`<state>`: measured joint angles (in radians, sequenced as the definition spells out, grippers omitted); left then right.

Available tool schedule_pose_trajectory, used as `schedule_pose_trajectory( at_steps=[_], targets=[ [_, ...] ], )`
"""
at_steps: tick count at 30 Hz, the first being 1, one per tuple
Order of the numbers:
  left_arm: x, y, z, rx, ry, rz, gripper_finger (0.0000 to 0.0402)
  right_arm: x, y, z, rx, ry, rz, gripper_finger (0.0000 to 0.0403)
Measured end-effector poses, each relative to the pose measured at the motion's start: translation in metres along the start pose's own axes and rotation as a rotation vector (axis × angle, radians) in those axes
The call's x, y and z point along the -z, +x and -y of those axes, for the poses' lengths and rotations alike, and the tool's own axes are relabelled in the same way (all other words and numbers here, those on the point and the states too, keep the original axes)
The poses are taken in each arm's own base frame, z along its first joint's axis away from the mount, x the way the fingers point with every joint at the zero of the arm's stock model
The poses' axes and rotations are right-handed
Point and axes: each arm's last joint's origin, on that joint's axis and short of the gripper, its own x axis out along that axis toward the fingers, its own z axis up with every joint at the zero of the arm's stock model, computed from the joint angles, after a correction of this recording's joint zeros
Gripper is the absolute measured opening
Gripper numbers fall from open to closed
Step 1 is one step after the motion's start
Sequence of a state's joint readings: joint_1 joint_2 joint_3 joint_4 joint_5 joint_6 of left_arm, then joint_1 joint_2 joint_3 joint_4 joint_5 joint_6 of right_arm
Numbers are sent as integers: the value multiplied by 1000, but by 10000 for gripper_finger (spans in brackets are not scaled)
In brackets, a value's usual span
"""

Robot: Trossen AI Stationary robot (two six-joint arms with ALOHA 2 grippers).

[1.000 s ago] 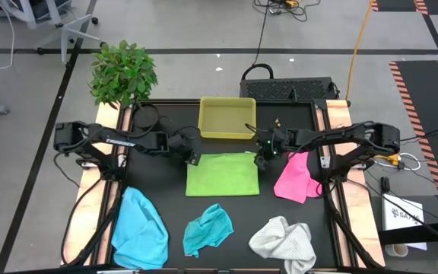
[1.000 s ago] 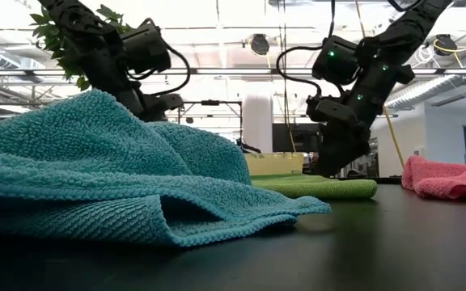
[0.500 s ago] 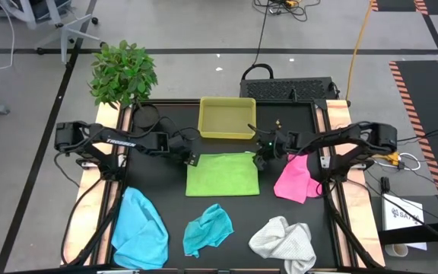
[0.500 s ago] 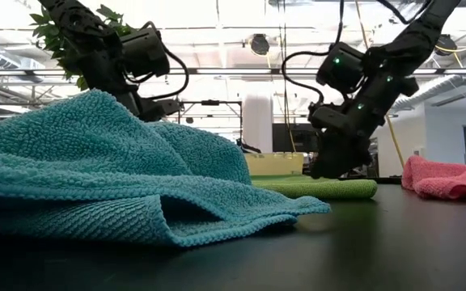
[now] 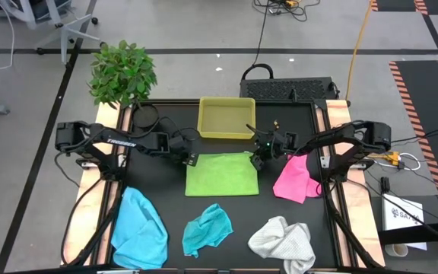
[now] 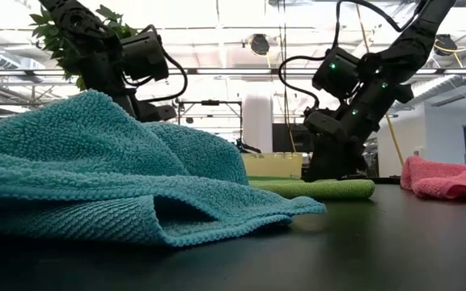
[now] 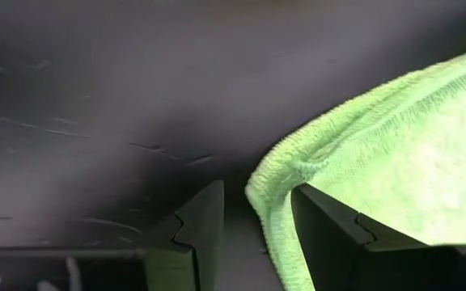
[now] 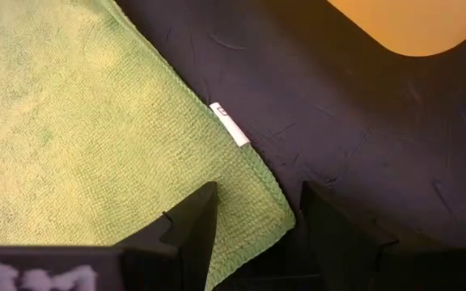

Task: Fold microfiber towels
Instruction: Fold the green microfiber cloth

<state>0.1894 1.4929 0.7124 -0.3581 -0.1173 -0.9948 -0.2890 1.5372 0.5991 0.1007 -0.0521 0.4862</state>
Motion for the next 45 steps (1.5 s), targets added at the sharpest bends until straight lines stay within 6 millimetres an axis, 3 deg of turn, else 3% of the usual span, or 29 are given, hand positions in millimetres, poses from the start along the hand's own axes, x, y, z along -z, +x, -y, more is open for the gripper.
schedule_pose_trajectory(
  at_steps=[13, 28, 35, 45],
  targets=[
    [0, 0, -1, -6, 0, -2, 147, 0, 0, 0, 1, 19, -3, 170],
    [0, 0, 0, -3, 0, -6, 147, 1, 1, 0, 7, 26, -8, 84],
    [0, 0, 0, -3, 0, -5, 147, 2, 1, 0, -20, 48, -26, 8],
    [0, 0, 0, -8, -2, 6, 147, 2, 1, -1, -26, 50, -30, 2]
  ],
)
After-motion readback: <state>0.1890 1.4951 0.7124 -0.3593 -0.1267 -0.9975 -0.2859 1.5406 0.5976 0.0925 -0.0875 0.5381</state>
